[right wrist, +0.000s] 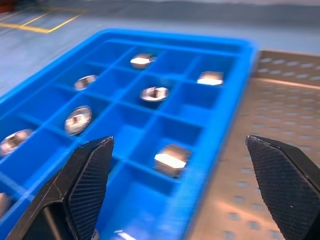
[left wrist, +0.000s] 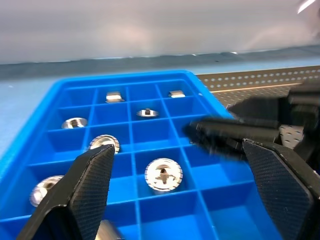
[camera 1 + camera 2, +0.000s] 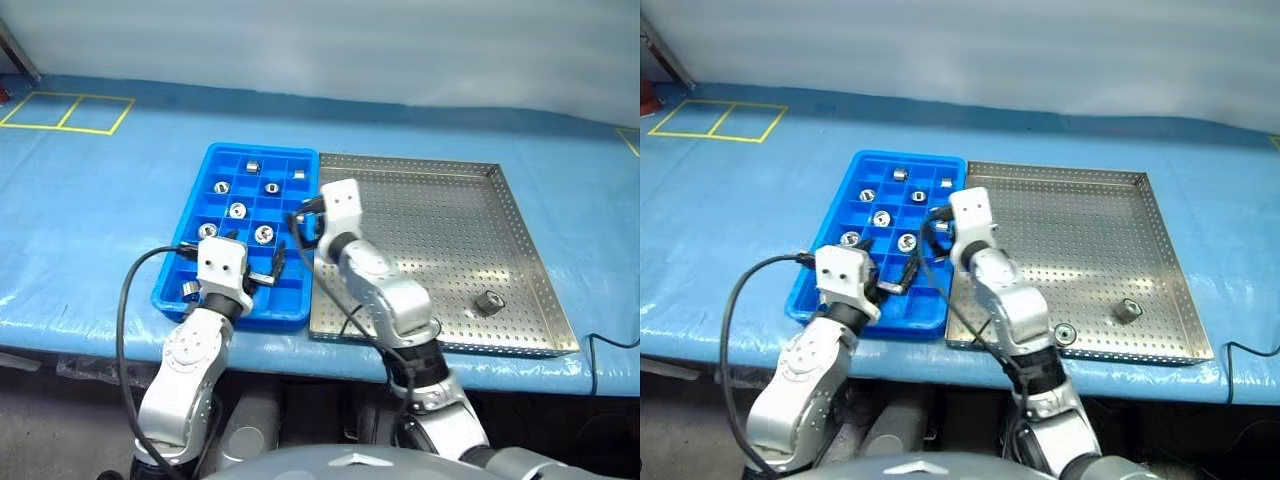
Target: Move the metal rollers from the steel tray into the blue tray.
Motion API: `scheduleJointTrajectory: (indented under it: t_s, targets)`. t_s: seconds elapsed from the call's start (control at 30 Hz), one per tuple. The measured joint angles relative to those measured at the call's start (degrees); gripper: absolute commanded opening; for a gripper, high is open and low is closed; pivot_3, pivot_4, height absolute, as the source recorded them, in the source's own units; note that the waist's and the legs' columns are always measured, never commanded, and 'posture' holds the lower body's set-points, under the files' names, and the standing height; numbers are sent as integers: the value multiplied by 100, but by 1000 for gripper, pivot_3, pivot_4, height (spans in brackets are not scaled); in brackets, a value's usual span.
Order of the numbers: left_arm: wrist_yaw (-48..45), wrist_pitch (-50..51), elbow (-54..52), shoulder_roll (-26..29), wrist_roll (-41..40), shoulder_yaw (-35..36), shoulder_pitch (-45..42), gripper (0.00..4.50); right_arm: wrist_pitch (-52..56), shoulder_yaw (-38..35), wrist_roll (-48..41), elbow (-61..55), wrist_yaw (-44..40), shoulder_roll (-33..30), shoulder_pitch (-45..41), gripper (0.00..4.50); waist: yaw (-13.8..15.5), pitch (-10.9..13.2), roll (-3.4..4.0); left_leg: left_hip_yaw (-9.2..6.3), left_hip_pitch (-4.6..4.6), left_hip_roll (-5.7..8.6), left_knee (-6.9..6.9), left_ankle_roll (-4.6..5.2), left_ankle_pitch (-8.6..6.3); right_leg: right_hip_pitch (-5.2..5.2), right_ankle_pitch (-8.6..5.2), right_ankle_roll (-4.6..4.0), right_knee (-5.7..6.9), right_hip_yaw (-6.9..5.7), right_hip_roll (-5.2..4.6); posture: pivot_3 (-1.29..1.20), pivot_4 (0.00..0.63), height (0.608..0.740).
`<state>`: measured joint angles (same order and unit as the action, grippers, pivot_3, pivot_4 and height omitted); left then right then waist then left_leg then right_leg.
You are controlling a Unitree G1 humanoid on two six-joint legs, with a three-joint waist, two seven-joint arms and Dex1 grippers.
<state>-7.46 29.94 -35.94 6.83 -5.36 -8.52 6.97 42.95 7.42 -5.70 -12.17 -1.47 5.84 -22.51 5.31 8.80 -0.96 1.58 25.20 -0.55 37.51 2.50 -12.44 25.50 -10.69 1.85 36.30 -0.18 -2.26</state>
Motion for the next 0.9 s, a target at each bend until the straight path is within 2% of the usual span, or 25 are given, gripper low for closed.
scheduleJointTrajectory:
  t_s: [0.13,0.33,0.57,0.9]
  targets:
    - [-188,10,165,8,-78,-112,-209,4500,663,-666,106,-1071,346,-326,533,4476,-131,-2,4,0,1,-2,0,1,-1,-1,-3,4,-3,-1,7,47,150,740]
    - [-479,11,547,35,-207,-265,-510,4500,1546,-1481,342,-2112,849,-470,1142,4476,-448,-3,9,10,-16,-8,4,1,0,-12,-5,7,5,7,14,-27,150,740]
    - [-673,11,696,52,-255,-365,-678,4500,2093,-2064,520,-2499,1201,-301,1520,4476,-682,-5,12,22,-29,-10,9,1,0,-12,-5,8,24,23,18,-56,150,740]
    - [-761,10,849,19,-254,-406,-763,4500,2390,-2537,457,-2416,1168,-144,1769,4476,-741,-5,13,25,-35,-10,31,1,0,-14,-6,9,49,28,16,-44,150,740]
